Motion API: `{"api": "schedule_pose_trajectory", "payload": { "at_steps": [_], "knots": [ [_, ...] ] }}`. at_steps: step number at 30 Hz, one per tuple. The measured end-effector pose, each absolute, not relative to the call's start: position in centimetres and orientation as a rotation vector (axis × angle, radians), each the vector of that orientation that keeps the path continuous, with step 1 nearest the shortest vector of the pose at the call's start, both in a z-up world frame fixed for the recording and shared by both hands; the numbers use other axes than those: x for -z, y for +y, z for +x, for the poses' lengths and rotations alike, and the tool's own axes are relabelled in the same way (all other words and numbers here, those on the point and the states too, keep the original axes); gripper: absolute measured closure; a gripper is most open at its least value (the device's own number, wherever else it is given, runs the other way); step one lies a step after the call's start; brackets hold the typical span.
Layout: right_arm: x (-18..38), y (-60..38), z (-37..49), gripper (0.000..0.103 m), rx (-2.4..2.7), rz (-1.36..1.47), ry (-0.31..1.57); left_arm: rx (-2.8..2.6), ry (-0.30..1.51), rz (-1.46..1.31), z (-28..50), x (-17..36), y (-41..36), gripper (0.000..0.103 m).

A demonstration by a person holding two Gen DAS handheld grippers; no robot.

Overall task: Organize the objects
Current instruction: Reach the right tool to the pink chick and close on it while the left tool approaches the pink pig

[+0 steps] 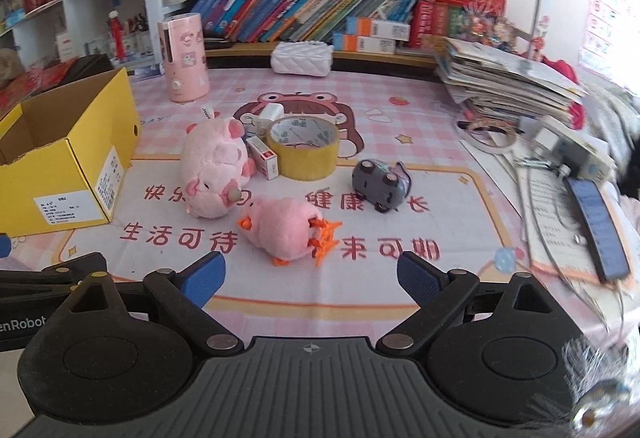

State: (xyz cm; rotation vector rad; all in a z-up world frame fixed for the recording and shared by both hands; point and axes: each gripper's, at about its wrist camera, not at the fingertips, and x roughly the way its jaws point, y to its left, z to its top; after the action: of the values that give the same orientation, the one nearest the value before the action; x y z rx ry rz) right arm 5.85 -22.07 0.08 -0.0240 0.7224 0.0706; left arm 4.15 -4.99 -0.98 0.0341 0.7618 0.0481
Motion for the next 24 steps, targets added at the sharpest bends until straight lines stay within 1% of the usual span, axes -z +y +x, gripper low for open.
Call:
{"api": "schedule_pose_trajectory", "payload": {
  "at_steps": [4, 12, 19, 21, 22, 23, 24],
  "knots": [
    [0.6, -22.7, 8.2, 0.020, -0.124, -0.046, 0.743, -0.083, 0.771, 0.010, 5.3, 1.2, -5.4, 0.000],
    [2.6, -21.4, 12.4, 0.021, -0.268, -0.195, 0.770, -0.221, 0.786, -0.064, 6.6, 1.6, -4.5, 0.000],
    [5.7, -18.9, 14.9, 0.025, -0.397, -0.404, 0.819, -0.286, 0.799, -0.103, 7.2, 2.0, -4.1, 0.000],
    [6.4, -18.7, 15.3, 0.030, -0.398, -0.443, 0.822, -0.289, 0.796, -0.106, 7.5, 2.0, -4.3, 0.000],
    [6.5, -18.8, 15.5, 0.034, -0.411, -0.438, 0.813, -0.286, 0.791, -0.109, 7.7, 2.0, -4.5, 0.000],
    [6.5, -19.0, 15.6, 0.040, -0.420, -0.438, 0.811, -0.282, 0.785, -0.111, 7.8, 1.9, -4.7, 0.000],
    [6.5, -19.2, 15.7, 0.043, -0.431, -0.441, 0.810, -0.275, 0.779, -0.112, 8.1, 1.9, -5.0, 0.000]
  ]
}}
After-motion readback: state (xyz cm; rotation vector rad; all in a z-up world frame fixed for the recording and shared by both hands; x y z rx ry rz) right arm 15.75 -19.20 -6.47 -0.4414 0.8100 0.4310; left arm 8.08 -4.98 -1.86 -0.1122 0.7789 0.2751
